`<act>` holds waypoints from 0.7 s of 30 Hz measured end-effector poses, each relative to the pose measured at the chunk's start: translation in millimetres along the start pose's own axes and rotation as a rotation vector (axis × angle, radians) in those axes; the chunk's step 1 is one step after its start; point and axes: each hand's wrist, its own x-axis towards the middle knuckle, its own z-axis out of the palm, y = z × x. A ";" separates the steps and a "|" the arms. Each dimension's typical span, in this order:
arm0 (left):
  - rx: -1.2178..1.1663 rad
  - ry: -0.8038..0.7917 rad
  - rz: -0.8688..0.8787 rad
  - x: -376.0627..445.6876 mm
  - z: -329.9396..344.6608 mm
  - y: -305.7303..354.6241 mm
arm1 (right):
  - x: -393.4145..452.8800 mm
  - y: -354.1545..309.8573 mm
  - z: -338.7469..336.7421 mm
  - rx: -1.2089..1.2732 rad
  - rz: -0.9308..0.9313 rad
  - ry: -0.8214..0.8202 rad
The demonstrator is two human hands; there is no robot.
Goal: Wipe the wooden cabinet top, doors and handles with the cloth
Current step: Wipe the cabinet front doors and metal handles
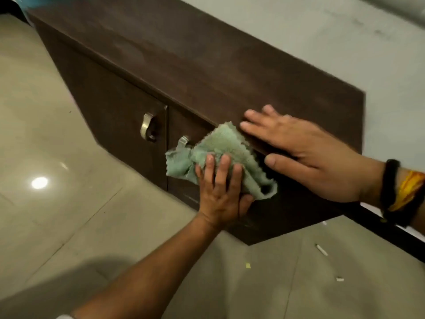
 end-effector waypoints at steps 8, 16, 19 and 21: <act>0.112 0.063 0.609 30.2 -6.5 15.5 | 12.8 -4.7 -8.0 -0.031 0.049 -0.078; -0.188 -0.108 -0.205 -10.0 2.9 127.3 | 10.7 -6.1 -8.0 -0.025 0.071 -0.073; -0.070 0.036 0.026 4.6 5.0 92.3 | 11.1 -5.3 -7.6 -0.026 0.059 -0.070; -0.090 0.045 -0.246 -8.3 3.9 82.4 | 11.4 -6.2 -5.6 -0.034 0.051 -0.068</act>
